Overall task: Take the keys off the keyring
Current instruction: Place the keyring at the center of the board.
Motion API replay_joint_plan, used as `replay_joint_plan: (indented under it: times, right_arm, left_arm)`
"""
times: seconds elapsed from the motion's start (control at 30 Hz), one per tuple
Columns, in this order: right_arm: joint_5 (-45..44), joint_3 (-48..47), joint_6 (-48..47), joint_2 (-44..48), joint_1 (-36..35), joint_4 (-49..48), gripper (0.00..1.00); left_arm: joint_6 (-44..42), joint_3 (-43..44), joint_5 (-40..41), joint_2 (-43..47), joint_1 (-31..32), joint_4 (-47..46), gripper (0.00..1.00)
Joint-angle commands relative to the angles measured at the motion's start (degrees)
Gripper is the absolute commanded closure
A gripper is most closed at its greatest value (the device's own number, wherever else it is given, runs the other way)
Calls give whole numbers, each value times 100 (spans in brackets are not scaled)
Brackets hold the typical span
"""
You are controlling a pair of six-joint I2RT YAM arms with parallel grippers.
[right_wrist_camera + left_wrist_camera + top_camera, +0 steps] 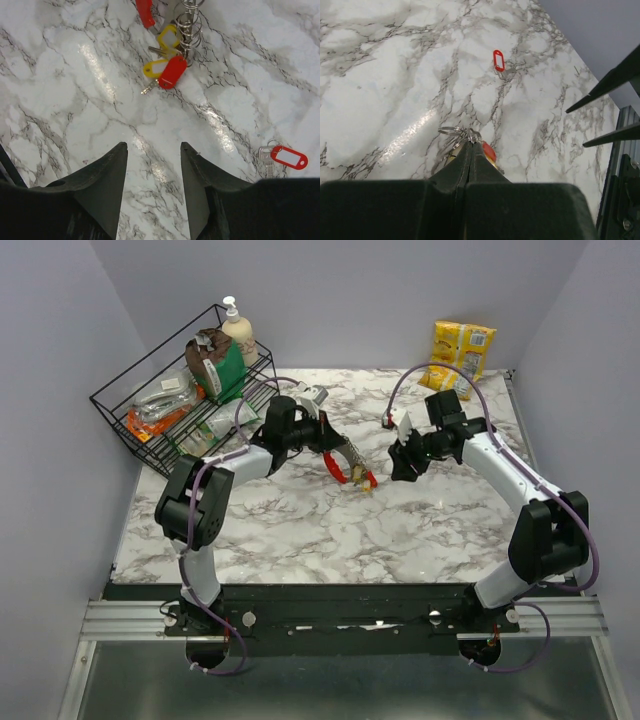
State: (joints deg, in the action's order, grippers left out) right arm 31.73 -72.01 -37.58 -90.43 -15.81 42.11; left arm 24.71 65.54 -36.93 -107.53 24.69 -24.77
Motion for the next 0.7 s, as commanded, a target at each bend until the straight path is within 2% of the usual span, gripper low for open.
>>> replay_joint_plan:
  times: [0.0,0.13,0.23,0.33,0.53,0.67]
  right_arm:
    - [80,99,-39,8,-132,78,44]
    - [-43,152,58,-27,-185,-80,44]
    - [-149,178,120,-80,-212,-159,44]
    - [-184,222,137,-124,-238,-220,44]
    - [-544,240,181,-447,-527,-220,44]
    - [-1062,65,645,-852,-668,-431,44]
  left_arm:
    - [-352,328,546,-251,-25,613,97]
    - [-476,267,643,-260,-25,667,92]
    - [-625,258,775,-190,-25,781,77]
    - [-713,240,810,-146,-34,816,73]
    - [-827,161,819,12,-34,754,70]
    - [-846,100,871,100,-148,772,69]
